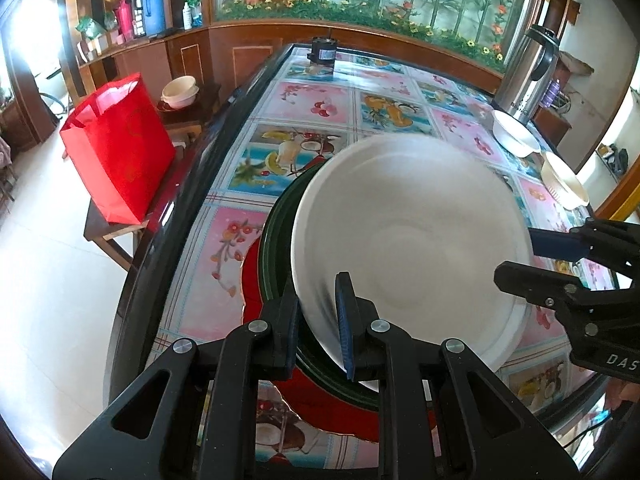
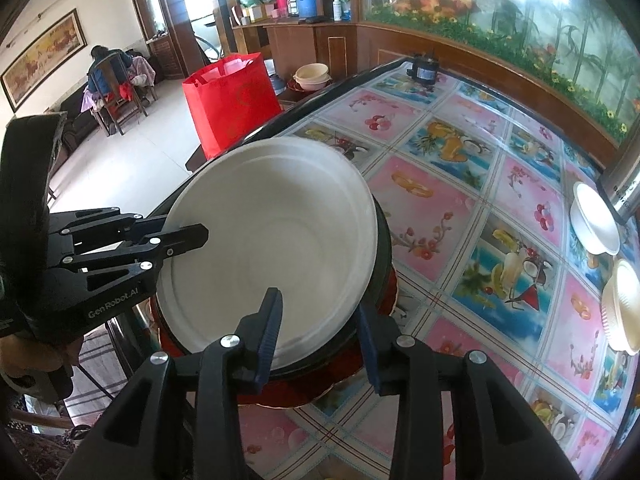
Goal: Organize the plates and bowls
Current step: 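Open both tools and withdraw from the white plate, then move both tools toward the beige paper bowl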
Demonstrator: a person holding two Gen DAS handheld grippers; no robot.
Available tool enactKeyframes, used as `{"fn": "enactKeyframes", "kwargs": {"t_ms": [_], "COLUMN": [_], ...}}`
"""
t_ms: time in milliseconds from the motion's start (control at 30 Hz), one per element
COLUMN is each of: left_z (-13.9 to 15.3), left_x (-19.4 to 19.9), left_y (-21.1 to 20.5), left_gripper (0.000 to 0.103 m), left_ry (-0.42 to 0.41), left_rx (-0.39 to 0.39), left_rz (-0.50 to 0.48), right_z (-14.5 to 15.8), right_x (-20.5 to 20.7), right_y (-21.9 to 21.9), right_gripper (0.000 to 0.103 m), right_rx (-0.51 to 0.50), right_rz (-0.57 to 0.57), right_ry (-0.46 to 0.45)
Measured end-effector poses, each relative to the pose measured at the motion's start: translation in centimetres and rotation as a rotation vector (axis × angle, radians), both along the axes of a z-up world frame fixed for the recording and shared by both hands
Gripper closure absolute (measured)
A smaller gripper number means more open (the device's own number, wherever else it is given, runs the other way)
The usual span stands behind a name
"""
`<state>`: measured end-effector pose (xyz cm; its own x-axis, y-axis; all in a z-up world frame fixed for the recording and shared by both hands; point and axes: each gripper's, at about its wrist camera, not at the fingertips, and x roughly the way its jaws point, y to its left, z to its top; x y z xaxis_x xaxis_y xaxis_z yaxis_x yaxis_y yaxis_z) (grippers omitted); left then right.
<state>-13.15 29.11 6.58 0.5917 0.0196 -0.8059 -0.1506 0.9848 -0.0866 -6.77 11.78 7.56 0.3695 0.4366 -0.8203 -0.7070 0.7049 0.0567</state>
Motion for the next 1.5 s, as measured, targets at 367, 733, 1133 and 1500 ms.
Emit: {"fn": "enactKeyframes", "kwargs": {"t_ms": [367,733,1133,1500], "left_z": [1.0,2.4,4.0,4.4], "left_x": [-0.5,-1.0,0.1,2.7], "left_y": [-1.0,-1.2,-2.6,-9.2], "left_gripper": [0.059,0.042,0.042,0.042], "left_ry": [-0.079,-0.164,-0.191,-0.148], "left_rx": [0.123,0.185,0.065,-0.040], "left_rz": [0.000,0.015,-0.008,-0.143], "right_z": [0.0,0.2,0.0,-1.1], "right_x": [0.2,0.3,1.1,2.7], "right_y": [-0.9,-1.7,-4.7,-11.9], "right_gripper": [0.059,0.055,0.044,0.041], "right_rx": [0.018,0.054,0.124,0.143], "right_rz": [-0.023,-0.036,-0.099,-0.262], "right_ry": [0.008,0.024,0.055,0.082]}}
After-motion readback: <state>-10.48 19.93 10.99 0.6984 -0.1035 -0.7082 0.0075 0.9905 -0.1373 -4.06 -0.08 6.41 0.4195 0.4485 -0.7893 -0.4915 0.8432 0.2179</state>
